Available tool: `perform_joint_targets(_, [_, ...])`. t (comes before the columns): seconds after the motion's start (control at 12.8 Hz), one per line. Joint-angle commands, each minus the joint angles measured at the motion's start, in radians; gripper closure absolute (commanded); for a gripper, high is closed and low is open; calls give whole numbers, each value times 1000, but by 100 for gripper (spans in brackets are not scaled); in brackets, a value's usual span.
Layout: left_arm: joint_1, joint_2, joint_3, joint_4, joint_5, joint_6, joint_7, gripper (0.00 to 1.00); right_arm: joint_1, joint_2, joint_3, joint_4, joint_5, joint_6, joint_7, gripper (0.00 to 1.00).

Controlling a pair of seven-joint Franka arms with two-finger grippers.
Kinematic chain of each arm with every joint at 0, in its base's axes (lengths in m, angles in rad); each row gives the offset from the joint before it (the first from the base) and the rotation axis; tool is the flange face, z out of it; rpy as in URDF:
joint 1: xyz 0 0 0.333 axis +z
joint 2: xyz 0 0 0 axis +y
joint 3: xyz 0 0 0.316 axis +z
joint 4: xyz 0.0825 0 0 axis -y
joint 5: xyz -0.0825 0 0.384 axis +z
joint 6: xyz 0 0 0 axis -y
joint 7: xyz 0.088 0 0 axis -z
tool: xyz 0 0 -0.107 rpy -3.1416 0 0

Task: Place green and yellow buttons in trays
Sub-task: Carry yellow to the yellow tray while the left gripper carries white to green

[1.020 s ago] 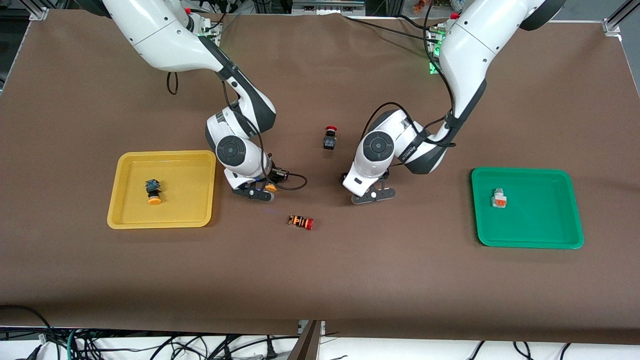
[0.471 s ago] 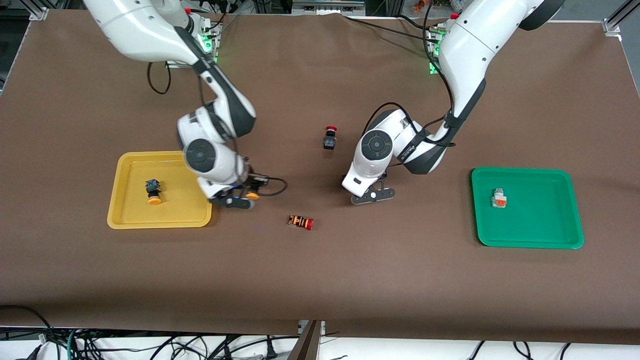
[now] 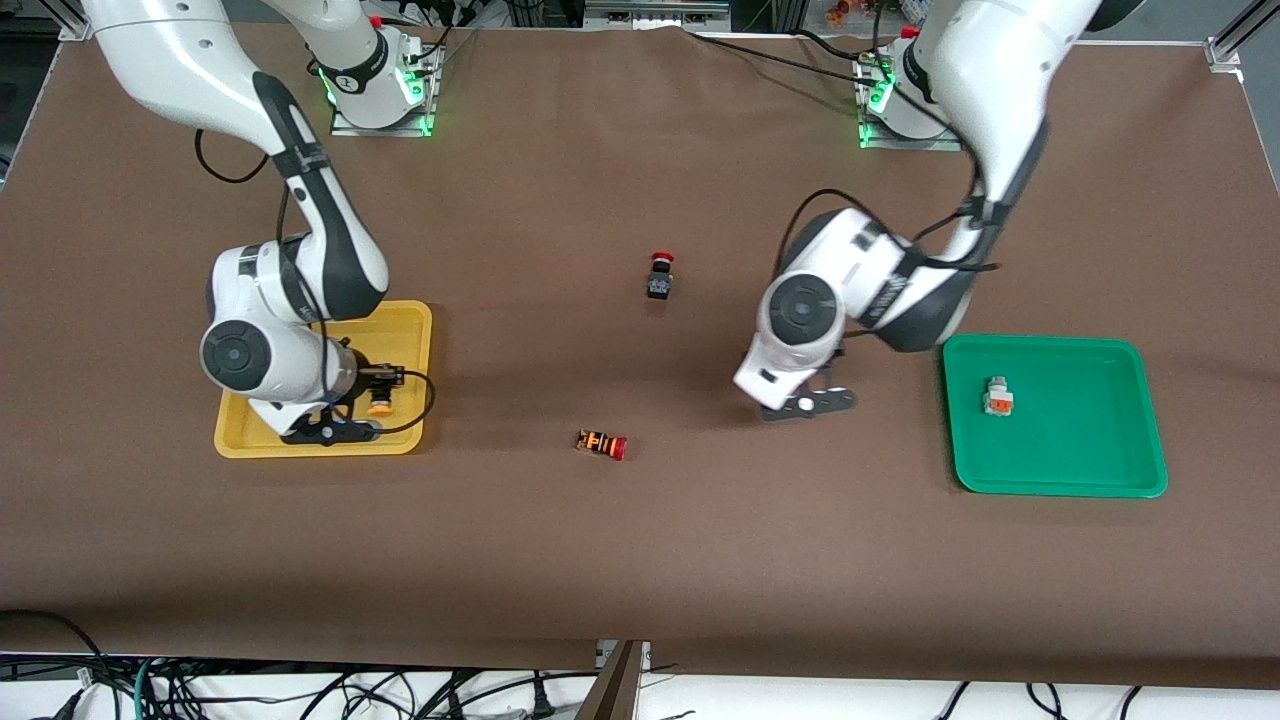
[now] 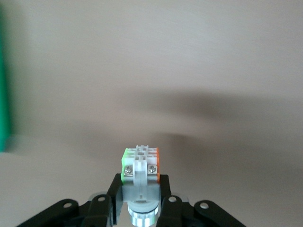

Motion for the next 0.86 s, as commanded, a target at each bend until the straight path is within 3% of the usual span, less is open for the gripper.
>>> perform_joint_targets(0.0, [121, -45, -7, 12, 23, -101, 234, 100, 10, 30, -10, -9, -4, 5, -27, 100])
perform_joint_targets(0.24, [267, -67, -8, 6, 76, -130, 479, 100, 10, 56, -26, -23, -5, 35, -27, 97])
perform_joint_targets(0.31, [320, -68, -8, -2, 79, -130, 571, 100, 10, 57, -26, -23, -5, 34, -27, 66])
perform_joint_targets(0.39, [374, -67, -8, -9, 81, -117, 638, 99, 9, 56, -29, -23, -4, 31, -27, 21])
perform_joint_targets(0.47, [420, -62, -8, -9, 83, -104, 698, 98, 6, 53, -32, -20, -4, 26, -27, 9])
perform_joint_targets(0.55, [451, -59, -7, -11, 83, -77, 759, 97, 4, 44, -33, -14, -4, 22, -28, 1])
perform_joint_targets(0.71, [535, -31, -5, -29, 84, 10, 886, 97, 3, 1, -33, 5, -4, 18, -37, 1])
perform_joint_targets(0.78, [609, -9, -5, -73, 122, 134, 996, 97, -4, -36, -32, 37, -5, -23, -37, 1])
